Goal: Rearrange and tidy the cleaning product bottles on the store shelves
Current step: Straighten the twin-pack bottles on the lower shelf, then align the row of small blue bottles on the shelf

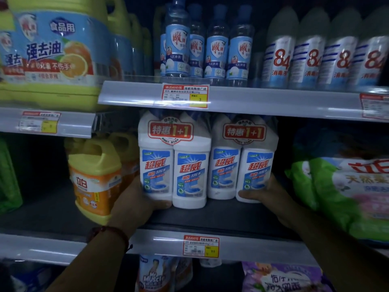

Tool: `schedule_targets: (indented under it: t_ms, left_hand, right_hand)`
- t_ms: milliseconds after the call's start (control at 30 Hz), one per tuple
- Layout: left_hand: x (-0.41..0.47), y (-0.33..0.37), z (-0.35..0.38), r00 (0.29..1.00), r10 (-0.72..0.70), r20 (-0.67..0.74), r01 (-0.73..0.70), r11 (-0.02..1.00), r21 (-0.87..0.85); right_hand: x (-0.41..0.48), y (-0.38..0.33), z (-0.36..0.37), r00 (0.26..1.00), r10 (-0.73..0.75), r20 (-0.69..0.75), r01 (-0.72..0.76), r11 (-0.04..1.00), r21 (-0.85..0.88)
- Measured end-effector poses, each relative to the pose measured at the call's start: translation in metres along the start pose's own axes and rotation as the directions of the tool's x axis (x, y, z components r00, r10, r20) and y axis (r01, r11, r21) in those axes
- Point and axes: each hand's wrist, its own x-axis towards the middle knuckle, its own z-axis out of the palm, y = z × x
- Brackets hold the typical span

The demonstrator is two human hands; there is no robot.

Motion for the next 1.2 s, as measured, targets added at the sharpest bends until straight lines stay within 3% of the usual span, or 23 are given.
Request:
schedule_targets:
  t_ms: [233, 467, 567, 633, 733, 867, 1033, 1200]
  left_hand:
    - [0.000, 0.002, 0.000, 1.000, -0.001, -0.012, 0.001, 1.000, 0.024]
    - [0.005, 0.002, -0.002, 0.998, -0.055, 0.019, 0.053, 0.994, 0.099]
    - [0.008, 0.017, -0.011, 0.994, -0.079, 0.070, 0.057, 0.960, 0.274]
    - [0.004, 0.035, -0.020, 0.994, -0.043, 0.096, -0.003, 0.901, 0.433]
    - [-0.007, 0.063, -0.037, 0.998, 0.026, 0.058, -0.055, 0.807, 0.588]
    - [-0.026, 0.102, -0.061, 0.991, 0.108, 0.077, -0.133, 0.761, 0.635]
    - [-0.060, 0.176, -0.078, 0.965, 0.206, 0.160, -0.261, 0.760, 0.595]
    - [-0.088, 0.230, -0.093, 0.893, 0.435, 0.115, -0.431, 0.754, 0.497]
  right_hand:
    - [-0.004, -0.001, -0.001, 0.999, -0.033, 0.019, 0.033, 0.999, -0.007]
    - [-0.004, -0.004, 0.001, 0.997, 0.053, -0.051, -0.058, 0.991, -0.118]
    - [-0.007, -0.018, -0.005, 0.994, 0.106, 0.014, -0.097, 0.949, -0.301]
    - [-0.012, -0.038, -0.011, 0.984, 0.162, 0.075, -0.098, 0.843, -0.528]
    - [-0.027, -0.083, -0.019, 0.969, 0.217, 0.119, -0.035, 0.599, -0.800]
    - [-0.054, -0.138, -0.013, 0.952, 0.175, 0.251, 0.169, 0.383, -0.908]
    - [-0.095, -0.201, 0.003, 0.881, -0.039, 0.471, 0.441, 0.429, -0.789]
    - [-0.126, -0.263, 0.013, 0.844, -0.127, 0.521, 0.512, 0.481, -0.712]
